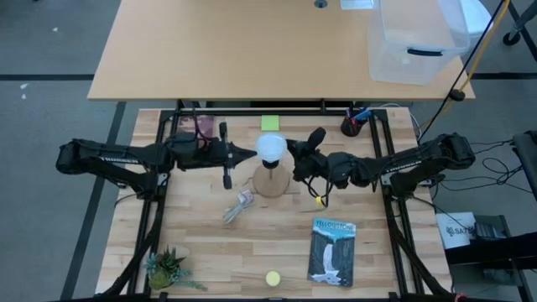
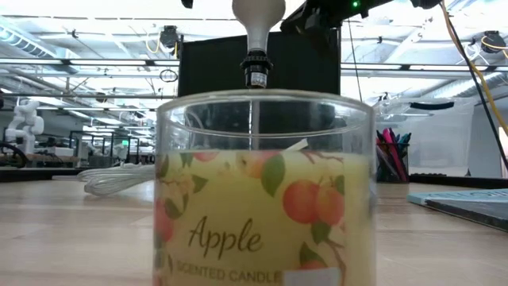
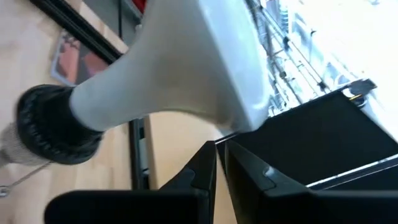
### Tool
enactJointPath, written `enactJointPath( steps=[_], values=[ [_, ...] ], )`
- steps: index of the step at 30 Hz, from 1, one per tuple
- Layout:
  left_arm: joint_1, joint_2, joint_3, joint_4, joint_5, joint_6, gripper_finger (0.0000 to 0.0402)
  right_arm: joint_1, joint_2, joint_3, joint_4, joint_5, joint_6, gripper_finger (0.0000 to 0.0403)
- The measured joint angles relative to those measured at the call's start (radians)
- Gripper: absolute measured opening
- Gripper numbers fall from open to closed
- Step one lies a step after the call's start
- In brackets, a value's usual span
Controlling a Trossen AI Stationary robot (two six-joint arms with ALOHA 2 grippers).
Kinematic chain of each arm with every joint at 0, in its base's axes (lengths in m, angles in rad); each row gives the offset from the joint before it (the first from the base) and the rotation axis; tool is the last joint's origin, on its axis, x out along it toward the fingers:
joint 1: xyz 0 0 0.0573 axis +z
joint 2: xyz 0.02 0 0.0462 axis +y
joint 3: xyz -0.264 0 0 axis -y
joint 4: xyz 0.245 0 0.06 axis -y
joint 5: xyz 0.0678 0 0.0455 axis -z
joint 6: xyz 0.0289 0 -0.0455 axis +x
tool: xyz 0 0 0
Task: Screw lightbulb
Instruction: Insert the lightbulb into the lamp
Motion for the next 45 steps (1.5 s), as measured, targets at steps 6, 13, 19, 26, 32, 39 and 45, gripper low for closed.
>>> enactJointPath(
  steps=[6,13,19,26,32,39,45],
  values=[
    [-0.003,0.007,0.0,-0.062,-0.021,-0.004,0.0,0.003,0.0,0.0,0.04,-0.013,-0.055,0.0029],
    [0.054,0.004,0.0,-0.082,-0.026,-0.028,0.0,0.044,0.0,-0.001,0.035,0.009,-0.047,0.0029],
    [0.102,0.005,0.001,-0.098,-0.042,-0.053,0.0,0.091,-0.002,-0.001,0.012,-0.008,-0.022,0.0029],
    [0.158,0.007,0.0,-0.161,-0.044,-0.084,0.0,0.15,0.0,-0.001,-0.043,-0.059,0.087,0.0029],
    [0.193,0.015,-0.002,-0.202,-0.005,-0.099,0.0,0.159,0.0,-0.001,-0.117,-0.06,0.254,0.0029],
    [0.182,0.027,-0.203,0.11,0.125,-0.148,0.0,0.114,0.0,0.0,-0.14,-0.052,0.535,0.0036],
    [0.18,0.027,-0.391,0.414,0.158,-0.194,0.0003,0.069,0.0,0.0,-0.198,-0.118,0.697,0.0079]
  ],
)
